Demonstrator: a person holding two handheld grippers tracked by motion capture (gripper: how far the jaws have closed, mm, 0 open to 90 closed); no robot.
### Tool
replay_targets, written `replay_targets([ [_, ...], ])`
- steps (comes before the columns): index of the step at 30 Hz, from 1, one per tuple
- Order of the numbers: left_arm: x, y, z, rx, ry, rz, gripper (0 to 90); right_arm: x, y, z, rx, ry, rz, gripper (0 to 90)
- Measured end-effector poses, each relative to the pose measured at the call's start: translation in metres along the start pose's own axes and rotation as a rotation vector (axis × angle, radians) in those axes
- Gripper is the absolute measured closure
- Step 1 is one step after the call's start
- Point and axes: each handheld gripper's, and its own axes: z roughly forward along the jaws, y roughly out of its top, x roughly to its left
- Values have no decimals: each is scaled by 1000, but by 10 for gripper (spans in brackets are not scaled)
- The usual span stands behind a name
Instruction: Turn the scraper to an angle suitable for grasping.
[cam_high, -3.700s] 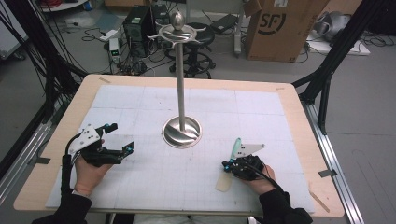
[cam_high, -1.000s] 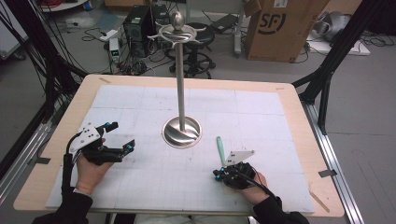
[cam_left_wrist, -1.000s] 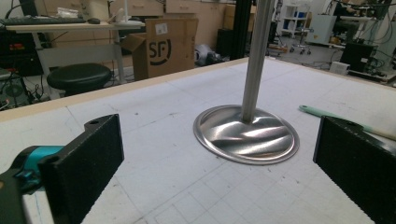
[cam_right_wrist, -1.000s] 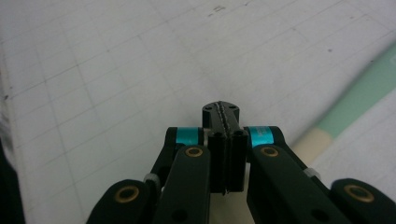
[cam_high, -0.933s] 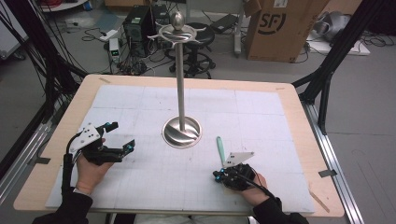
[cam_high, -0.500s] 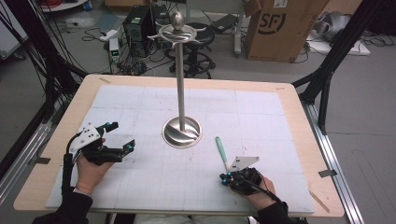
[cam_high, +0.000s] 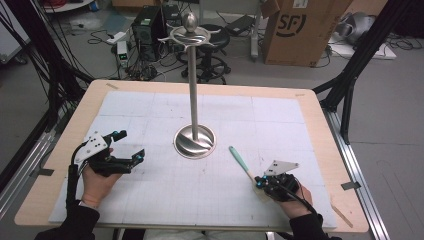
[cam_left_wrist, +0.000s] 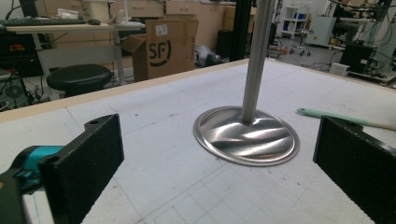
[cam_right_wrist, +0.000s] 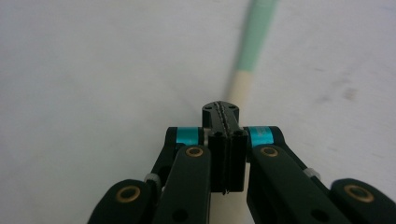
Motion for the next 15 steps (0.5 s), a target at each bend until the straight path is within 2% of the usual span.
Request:
replay_targets([
  [2,0,0,0,0,-1,0,22,-5,-3,1,3,2,7,900],
  [3,0,0,0,1,0,0,22,-10,-6,2,-5,9,20,900],
  [4,0,0,0,1,0,2,22,-17,-9,2,-29,34,68,900],
  [6,0,0,1,1,2,1,22,-19,-8,3,-42,43,75,900],
  [8,0,0,1,4,2,3,22,-21,3,7,-68,47,59,900],
  [9,0,0,1,4,3,4,22,-21,3,7,-68,47,59,900],
  [12,0,0,1,5,3,8,22,-26,18,18,-83,54,55,900],
  [15,0,0,1,6,3,6,22,-30,29,33,-89,98,68,900],
])
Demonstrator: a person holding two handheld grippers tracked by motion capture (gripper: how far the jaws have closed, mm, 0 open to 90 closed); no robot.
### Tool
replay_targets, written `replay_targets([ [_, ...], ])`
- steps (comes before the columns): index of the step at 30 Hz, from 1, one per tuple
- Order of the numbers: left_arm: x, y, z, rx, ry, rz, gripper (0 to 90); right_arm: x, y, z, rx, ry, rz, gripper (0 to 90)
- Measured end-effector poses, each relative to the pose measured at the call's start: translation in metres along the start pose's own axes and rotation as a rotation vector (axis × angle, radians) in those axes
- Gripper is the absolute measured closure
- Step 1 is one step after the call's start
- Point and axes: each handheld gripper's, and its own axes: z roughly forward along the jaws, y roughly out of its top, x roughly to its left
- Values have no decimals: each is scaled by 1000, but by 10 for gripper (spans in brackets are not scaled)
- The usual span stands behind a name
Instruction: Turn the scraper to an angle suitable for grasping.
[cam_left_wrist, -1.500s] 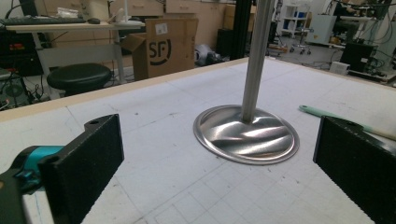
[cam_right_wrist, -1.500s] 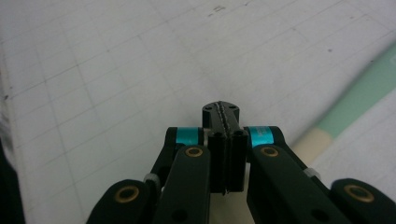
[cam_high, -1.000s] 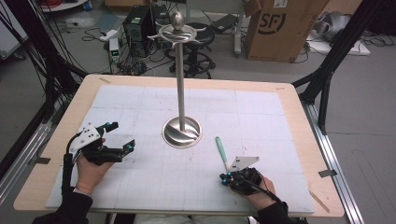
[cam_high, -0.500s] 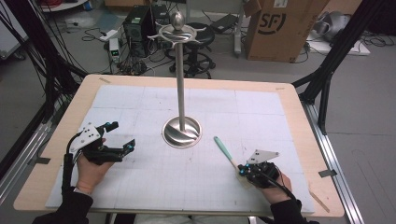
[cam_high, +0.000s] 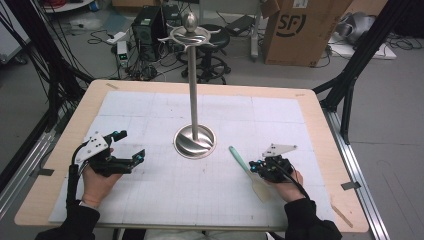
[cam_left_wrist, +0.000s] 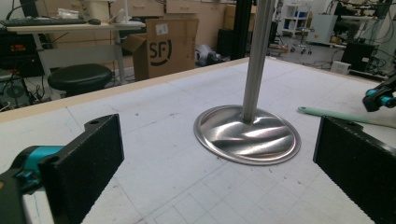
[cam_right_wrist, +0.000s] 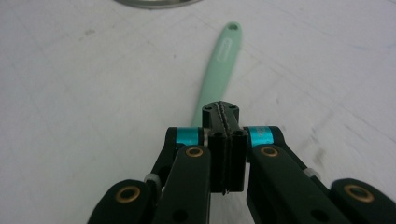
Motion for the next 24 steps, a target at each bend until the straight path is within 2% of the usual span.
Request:
replay_targets([
  [3,0,0,0,3,0,-3,22,-5,7,12,6,-17,-7,900],
  [7,0,0,0,7,1,0,22,-15,12,22,-8,-26,12,900],
  [13,-1,0,0,11,0,7,23,-17,15,32,-13,-10,1,900],
  [18,-1,-1,0,20,3,6,23,-15,20,39,-6,19,-15,900],
  [21,-1,-1,0,19,4,7,23,-10,23,42,2,62,-44,900],
  [22,-1,-1,0,20,3,7,23,-4,25,43,13,97,-67,900],
  [24,-1,-1,0,19,3,6,23,-1,26,44,18,114,-85,900],
])
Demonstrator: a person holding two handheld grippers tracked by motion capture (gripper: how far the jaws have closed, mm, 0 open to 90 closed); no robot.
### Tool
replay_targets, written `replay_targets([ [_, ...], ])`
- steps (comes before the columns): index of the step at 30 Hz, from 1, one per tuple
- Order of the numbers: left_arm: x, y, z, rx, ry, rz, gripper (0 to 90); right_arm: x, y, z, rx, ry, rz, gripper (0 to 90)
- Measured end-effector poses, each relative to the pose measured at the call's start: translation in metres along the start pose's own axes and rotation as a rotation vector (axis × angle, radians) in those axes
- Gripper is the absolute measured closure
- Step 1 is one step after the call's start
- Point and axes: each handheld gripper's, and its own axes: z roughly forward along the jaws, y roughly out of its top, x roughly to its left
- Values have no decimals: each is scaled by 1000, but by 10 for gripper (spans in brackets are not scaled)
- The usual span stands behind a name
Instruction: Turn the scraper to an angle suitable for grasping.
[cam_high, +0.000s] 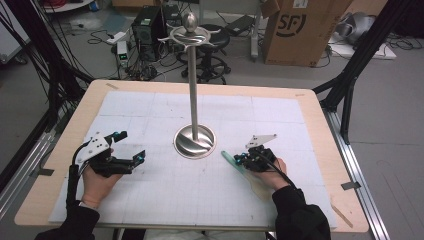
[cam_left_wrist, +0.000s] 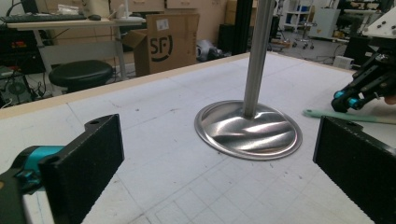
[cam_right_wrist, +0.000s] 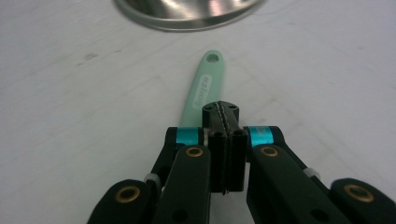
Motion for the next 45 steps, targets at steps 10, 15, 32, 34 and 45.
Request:
replay_targets([
  [10,0,0,0,-1,0,2,24,30,7,4,82,187,-97,900],
  [15,0,0,0,0,-1,0,24,36,8,4,95,199,-137,900],
  [32,5,-2,3,-14,-8,-26,24,17,4,-40,-35,209,-56,669],
  [34,5,-2,3,-13,-8,-26,24,18,3,-42,-28,227,-36,567],
  [45,4,-2,3,-8,-13,-24,24,18,13,-70,-7,83,-50,177],
])
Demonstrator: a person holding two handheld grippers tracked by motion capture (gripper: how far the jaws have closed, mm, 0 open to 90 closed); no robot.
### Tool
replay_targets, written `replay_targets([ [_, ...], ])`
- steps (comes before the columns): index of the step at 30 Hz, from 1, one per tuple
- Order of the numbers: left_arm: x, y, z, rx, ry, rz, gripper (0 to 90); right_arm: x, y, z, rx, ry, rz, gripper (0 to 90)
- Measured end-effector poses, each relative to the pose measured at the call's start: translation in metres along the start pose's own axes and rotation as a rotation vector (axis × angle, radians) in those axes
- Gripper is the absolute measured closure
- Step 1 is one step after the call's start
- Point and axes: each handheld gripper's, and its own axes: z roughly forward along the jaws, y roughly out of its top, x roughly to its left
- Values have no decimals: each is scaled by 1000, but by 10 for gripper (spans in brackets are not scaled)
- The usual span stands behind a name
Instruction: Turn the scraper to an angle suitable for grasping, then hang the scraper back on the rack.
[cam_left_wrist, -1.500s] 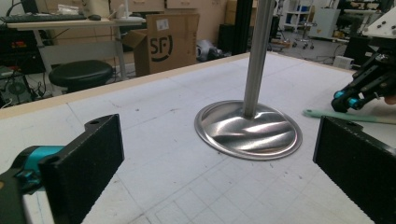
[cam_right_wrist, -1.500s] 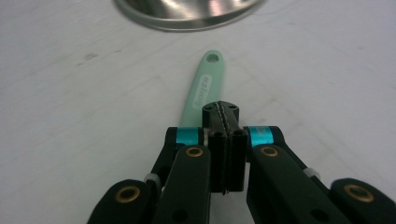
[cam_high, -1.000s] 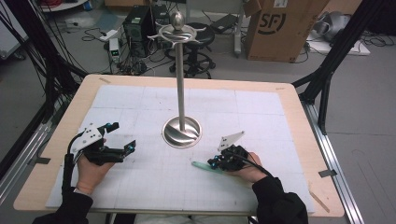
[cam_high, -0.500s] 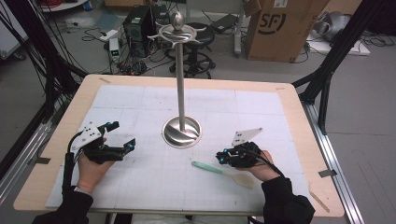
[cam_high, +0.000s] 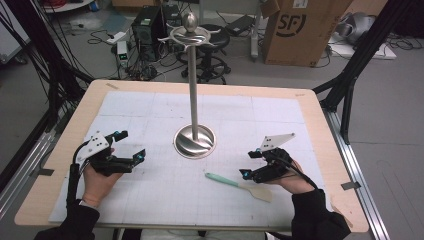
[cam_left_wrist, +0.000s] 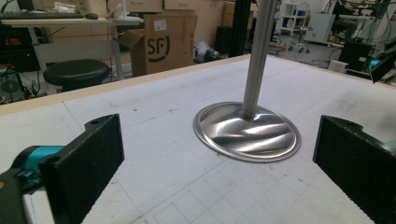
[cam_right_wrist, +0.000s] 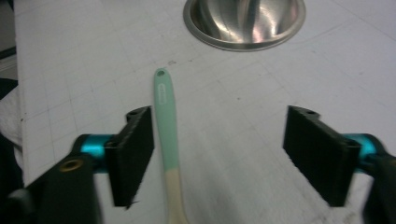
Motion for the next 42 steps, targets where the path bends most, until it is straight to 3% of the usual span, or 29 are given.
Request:
replay_targets([
  [4,1,0,0,1,1,-2,24,2,2,-5,38,-33,-14,5],
  [13,-1,0,-1,11,4,9,24,10,4,2,82,-1,-75,5],
  [18,-4,0,-1,23,3,27,24,11,4,8,122,-1,-98,5],
  [26,-1,-1,0,20,-2,14,24,11,7,13,202,-13,-126,6],
  [31,-1,0,0,14,-4,15,24,13,11,20,236,32,-130,12],
  [37,-3,0,-1,23,-3,27,24,17,16,33,373,7,-163,59],
  [40,-2,-1,-2,25,1,24,24,22,15,39,449,-5,-200,152],
  [42,-2,-1,-2,21,3,20,24,24,16,42,465,-18,-221,179],
])
